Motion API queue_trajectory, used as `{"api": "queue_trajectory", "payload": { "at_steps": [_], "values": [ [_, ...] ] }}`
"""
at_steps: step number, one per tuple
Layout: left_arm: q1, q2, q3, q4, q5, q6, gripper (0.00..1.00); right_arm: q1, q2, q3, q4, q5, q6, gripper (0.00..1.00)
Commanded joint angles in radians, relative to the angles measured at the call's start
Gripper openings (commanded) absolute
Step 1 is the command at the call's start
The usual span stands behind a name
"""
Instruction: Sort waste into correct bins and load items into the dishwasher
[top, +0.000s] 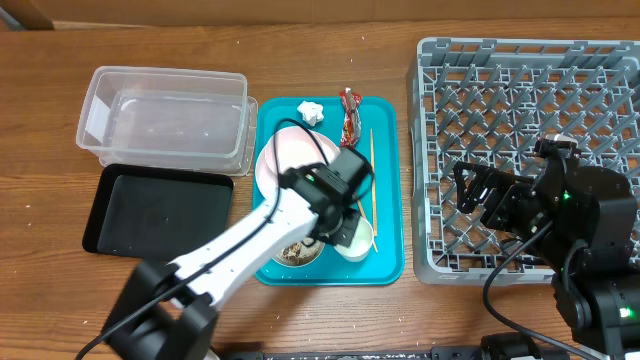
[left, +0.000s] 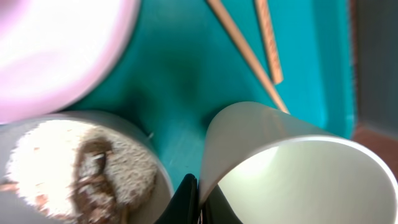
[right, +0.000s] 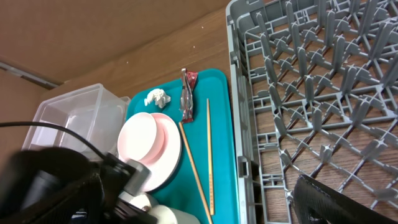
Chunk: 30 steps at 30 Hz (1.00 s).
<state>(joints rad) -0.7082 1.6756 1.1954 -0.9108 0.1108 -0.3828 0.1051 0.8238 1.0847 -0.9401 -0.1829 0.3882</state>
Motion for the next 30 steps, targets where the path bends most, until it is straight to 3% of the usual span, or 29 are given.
{"api": "queue_trajectory", "payload": {
  "at_steps": [1,4,8,13,17,22,29,30],
  "values": [
    [0.121,-0.137,0.066,-0.004,0.2,0.048,0.04,-0.003,-0.002,0.029,0.003,0.006,0.002,1.0],
    [0.275,-0.204,0.066,0.02,0.494,0.133,0.04,-0.003,-0.002,0.029,0.009,-0.035,-0.014,1.0],
    [0.498,-0.223,0.066,0.06,1.052,0.308,0.04,-0.003,0.003,0.029,0.074,-0.369,-0.197,1.0],
    [0.635,-0.203,0.064,0.051,1.381,0.375,0.04,0.007,0.061,0.029,0.204,-0.743,-0.24,0.94],
    [0.628,-0.201,0.064,0.051,1.471,0.387,0.04,0.045,0.14,0.029,0.273,-0.874,-0.239,0.9],
    [0.599,-0.201,0.064,0.051,1.471,0.383,0.04,0.11,0.229,0.029,0.383,-1.023,-0.239,0.89],
    [0.545,-0.201,0.064,0.059,1.47,0.384,0.04,0.253,0.273,0.029,0.522,-1.038,-0.228,0.85],
    [0.541,-0.201,0.064,0.061,1.47,0.383,0.04,0.274,0.277,0.029,0.535,-1.029,-0.228,0.8]
  ]
}}
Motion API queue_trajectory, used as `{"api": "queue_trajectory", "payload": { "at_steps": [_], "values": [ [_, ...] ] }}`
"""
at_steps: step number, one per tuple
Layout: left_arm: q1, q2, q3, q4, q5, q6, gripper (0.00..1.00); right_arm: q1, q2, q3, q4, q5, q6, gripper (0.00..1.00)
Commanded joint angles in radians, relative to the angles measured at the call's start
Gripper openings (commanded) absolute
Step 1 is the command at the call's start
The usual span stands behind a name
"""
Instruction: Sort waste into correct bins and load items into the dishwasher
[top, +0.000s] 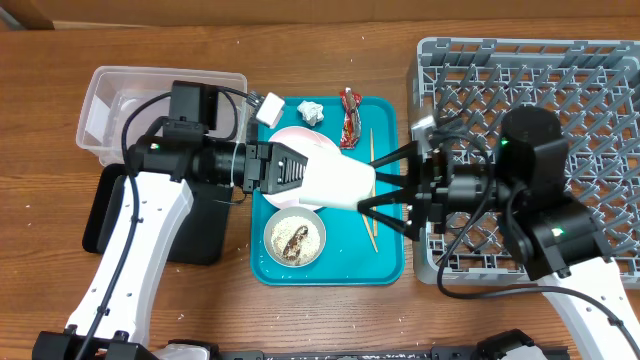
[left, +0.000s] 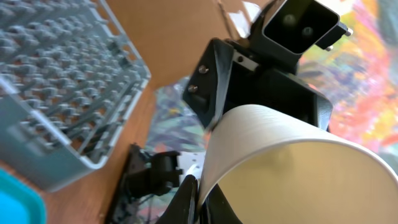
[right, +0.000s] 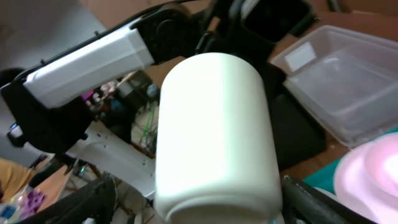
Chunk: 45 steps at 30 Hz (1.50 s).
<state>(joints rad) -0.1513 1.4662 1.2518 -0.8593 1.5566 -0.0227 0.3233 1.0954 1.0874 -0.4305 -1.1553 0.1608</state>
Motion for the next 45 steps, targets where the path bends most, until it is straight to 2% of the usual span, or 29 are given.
{"api": "queue_trajectory", "payload": {
  "at_steps": [1,3,4,6,8,10,12,13,14,16,20,24,29,35,41,44,45],
  "values": [
    [-0.02,0.008,0.008,0.01,0.024,0.023,0.04,0.074,0.009,0.026,0.034,-0.04,0.0,0.76],
    [-0.024,0.008,0.008,0.01,0.024,0.023,0.04,0.101,0.014,0.026,0.032,0.014,0.014,0.73],
    [-0.026,0.008,0.008,0.01,0.024,0.023,0.04,0.107,0.016,0.026,0.029,0.036,0.026,0.66],
    [-0.026,0.008,0.008,0.01,0.024,0.023,0.04,0.109,0.016,0.026,0.03,0.045,0.026,0.62],
    [-0.026,0.008,0.008,0.01,0.023,0.023,0.04,0.108,0.014,0.027,0.033,0.048,0.026,0.53],
    [-0.026,0.008,0.008,0.009,0.022,0.023,0.21,0.107,0.008,0.027,0.031,0.061,0.025,0.52],
    [-0.025,0.008,0.008,0.006,0.012,0.019,0.62,0.104,-0.006,0.027,0.014,0.106,0.025,0.52],
    [-0.024,0.008,0.008,0.006,-0.006,0.01,0.78,0.097,-0.02,0.027,-0.004,0.146,0.025,0.52],
    [-0.024,0.008,0.008,0.002,-0.031,-0.008,0.85,0.085,-0.035,0.027,-0.026,0.187,0.027,0.52],
    [-0.024,0.008,0.008,-0.023,-0.092,-0.019,0.91,0.039,-0.08,0.027,-0.087,0.289,0.074,0.52],
    [-0.013,0.008,0.008,-0.077,-0.209,-0.019,0.93,-0.079,-0.164,0.027,-0.239,0.477,0.122,0.52],
    [0.003,0.008,0.008,-0.142,-0.294,-0.011,0.93,-0.232,-0.239,0.027,-0.475,0.758,0.131,0.52],
    [0.0,0.004,0.008,-0.157,-0.335,-0.005,0.91,-0.346,-0.219,0.026,-0.718,1.014,0.159,0.52],
    [0.0,0.004,0.008,-0.143,-0.356,0.0,0.91,-0.341,-0.075,0.026,-0.822,1.013,0.17,0.51],
    [0.0,0.004,0.008,-0.154,-0.356,0.0,0.89,-0.291,0.111,0.026,-0.815,1.013,0.181,0.51],
    [0.0,0.003,0.008,-0.161,-0.356,0.0,0.87,-0.249,0.177,0.027,-0.797,1.018,0.181,0.57],
    [0.0,0.003,0.008,-0.163,-0.356,0.0,0.85,-0.237,0.189,0.027,-0.794,1.027,0.185,0.62]
  ]
}}
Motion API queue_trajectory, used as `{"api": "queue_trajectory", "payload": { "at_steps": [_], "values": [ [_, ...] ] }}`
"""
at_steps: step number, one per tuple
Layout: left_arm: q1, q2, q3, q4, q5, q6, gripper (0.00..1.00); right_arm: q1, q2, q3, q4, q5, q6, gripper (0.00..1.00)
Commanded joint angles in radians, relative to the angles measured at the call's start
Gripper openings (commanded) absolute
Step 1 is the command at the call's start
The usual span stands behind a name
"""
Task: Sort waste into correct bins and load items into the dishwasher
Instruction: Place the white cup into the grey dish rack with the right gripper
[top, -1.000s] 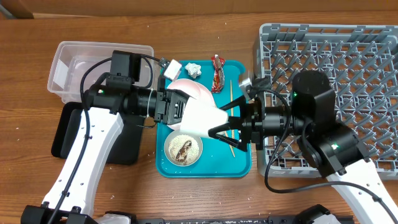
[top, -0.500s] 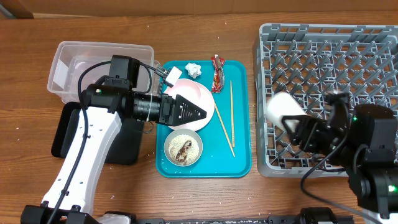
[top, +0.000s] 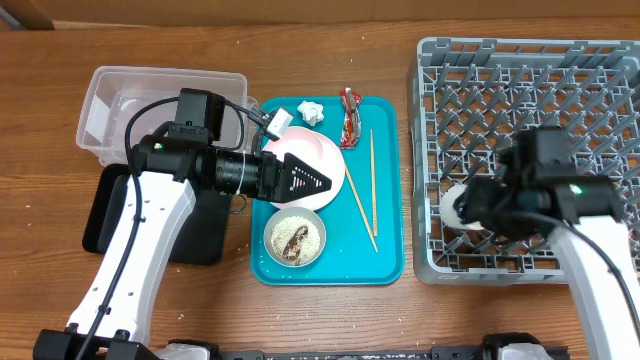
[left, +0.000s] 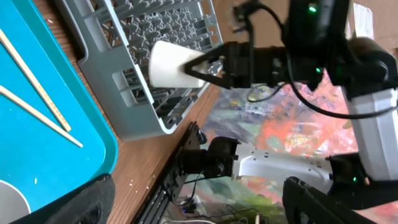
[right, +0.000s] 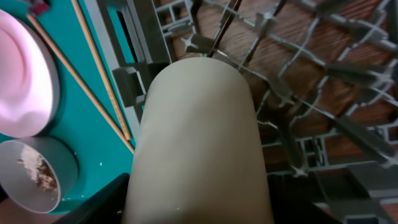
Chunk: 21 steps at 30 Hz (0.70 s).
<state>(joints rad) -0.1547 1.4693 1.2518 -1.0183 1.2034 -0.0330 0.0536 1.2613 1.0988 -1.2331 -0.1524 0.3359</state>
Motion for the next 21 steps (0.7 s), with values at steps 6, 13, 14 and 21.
{"api": "queue_trajectory", "payload": {
  "at_steps": [6,13,14,21],
  "values": [
    [0.004,-0.031,0.01,-0.018,-0.103,-0.014,0.8,0.072,0.004,0.031,0.03,0.059,0.058,0.86],
    [0.004,-0.179,0.014,-0.018,-0.464,-0.16,0.8,0.132,-0.101,0.071,0.116,-0.019,-0.005,0.86],
    [0.004,-0.206,0.014,-0.018,-0.517,-0.182,0.8,0.146,-0.116,0.071,0.144,-0.074,-0.041,0.85],
    [0.002,-0.373,0.014,-0.025,-0.804,-0.275,0.78,0.297,-0.146,0.07,0.313,-0.229,-0.085,0.81]
  ]
}}
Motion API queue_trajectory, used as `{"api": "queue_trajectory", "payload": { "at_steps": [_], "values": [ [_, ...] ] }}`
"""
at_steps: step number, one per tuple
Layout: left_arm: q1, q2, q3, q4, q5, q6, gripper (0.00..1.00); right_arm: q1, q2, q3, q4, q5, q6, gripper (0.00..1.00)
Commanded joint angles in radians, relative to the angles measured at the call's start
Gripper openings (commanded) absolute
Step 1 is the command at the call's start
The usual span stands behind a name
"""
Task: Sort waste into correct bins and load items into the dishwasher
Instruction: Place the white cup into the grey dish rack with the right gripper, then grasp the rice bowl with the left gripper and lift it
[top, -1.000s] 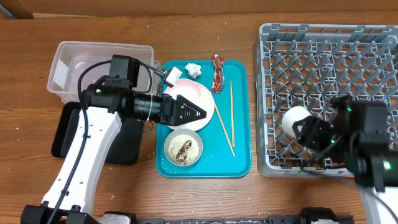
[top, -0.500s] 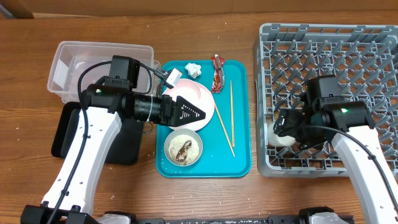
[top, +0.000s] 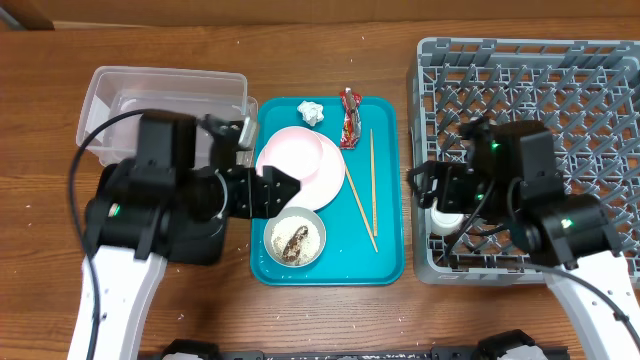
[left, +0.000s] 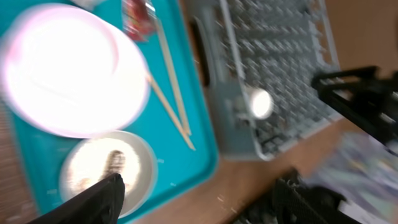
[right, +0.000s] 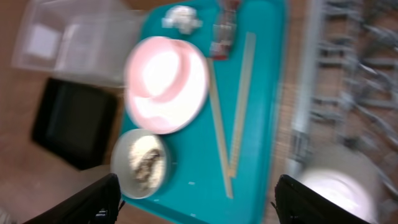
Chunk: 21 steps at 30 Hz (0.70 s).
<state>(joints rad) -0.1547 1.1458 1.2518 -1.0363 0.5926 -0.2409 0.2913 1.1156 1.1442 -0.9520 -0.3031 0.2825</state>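
Note:
A white cup (top: 447, 218) sits in the front left corner of the grey dishwasher rack (top: 530, 60); which way it faces is unclear. It shows as a blurred white shape, the cup (right: 339, 190), in the right wrist view and as the cup (left: 258, 102) in the left wrist view. My right gripper (top: 421, 190) hangs open just left of it, holding nothing. My left gripper (top: 285, 192) is open over the teal tray (top: 385, 265), between the pink plate (top: 290, 160) and the grey bowl (top: 296, 238) of food scraps. Two chopsticks (top: 362, 195), a crumpled napkin (top: 311, 112) and a red wrapper (top: 349, 103) lie on the tray.
A clear plastic bin (top: 165, 115) stands left of the tray. In front of it a black tray (top: 115, 205) is partly covered by my left arm. The rack fills the right side of the wooden table (top: 330, 30).
My right gripper held the cup on its side over the rack's front left corner. It has let go, and the cup now rests in the rack. The left wrist camera now looks down on the tray.
My left gripper was shut on the cup's rim on the tray, beside the bowl. Then it held the cup sideways above the tray, the right gripper's fingers around its other end. Later the right gripper carried it at the rack, the left open. Now both are open.

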Motion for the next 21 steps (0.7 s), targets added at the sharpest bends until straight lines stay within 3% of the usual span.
{"api": "queue_trajectory", "payload": {
  "at_steps": [1,9,11,21],
  "values": [
    [0.002,-0.061,0.014,-0.011,-0.219,-0.075,0.78,0.084,0.005,0.024,0.051,-0.081,-0.028,0.81],
    [-0.034,-0.049,-0.015,-0.135,-0.436,-0.096,0.75,0.25,0.033,0.024,0.136,0.052,0.021,0.8],
    [-0.059,-0.031,-0.057,-0.14,-0.474,-0.126,0.75,0.251,0.033,0.024,0.14,0.082,0.047,0.84],
    [-0.195,0.16,-0.288,0.072,-0.569,-0.19,0.62,0.248,0.033,0.024,0.127,0.128,0.112,0.95]
  ]
}}
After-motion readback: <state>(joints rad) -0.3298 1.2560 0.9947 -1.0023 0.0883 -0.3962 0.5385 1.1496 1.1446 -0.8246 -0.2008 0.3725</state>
